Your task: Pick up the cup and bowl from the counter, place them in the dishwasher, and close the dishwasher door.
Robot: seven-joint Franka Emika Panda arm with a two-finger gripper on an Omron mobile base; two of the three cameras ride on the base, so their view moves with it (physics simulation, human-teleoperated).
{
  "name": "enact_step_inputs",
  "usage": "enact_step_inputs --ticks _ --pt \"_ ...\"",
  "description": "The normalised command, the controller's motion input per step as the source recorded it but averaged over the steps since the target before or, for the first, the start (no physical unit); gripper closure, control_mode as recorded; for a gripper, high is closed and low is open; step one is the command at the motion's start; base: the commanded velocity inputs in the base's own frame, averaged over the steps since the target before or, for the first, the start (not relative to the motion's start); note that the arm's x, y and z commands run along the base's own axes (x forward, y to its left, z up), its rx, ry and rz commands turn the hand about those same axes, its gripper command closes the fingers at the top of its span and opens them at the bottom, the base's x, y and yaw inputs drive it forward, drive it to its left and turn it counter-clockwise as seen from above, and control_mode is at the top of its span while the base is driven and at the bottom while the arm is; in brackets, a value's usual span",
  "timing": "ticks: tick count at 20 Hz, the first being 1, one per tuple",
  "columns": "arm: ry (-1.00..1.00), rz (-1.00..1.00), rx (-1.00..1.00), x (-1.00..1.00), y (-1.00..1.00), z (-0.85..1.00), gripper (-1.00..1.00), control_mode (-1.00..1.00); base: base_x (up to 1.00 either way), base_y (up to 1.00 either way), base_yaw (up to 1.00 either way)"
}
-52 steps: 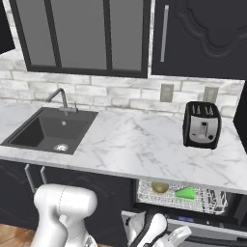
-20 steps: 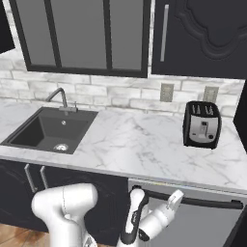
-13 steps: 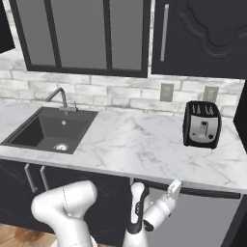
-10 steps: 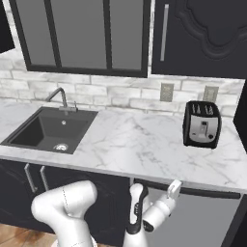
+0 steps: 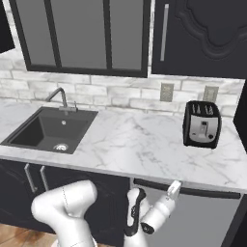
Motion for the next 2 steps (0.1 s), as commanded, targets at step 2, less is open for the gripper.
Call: enact_step_inputs --ticks 2 --pt "-0.26 0.03 -0.23 1.0 0.15 -0.35 -1.0 -1.0 0.0 0.0 0.0"
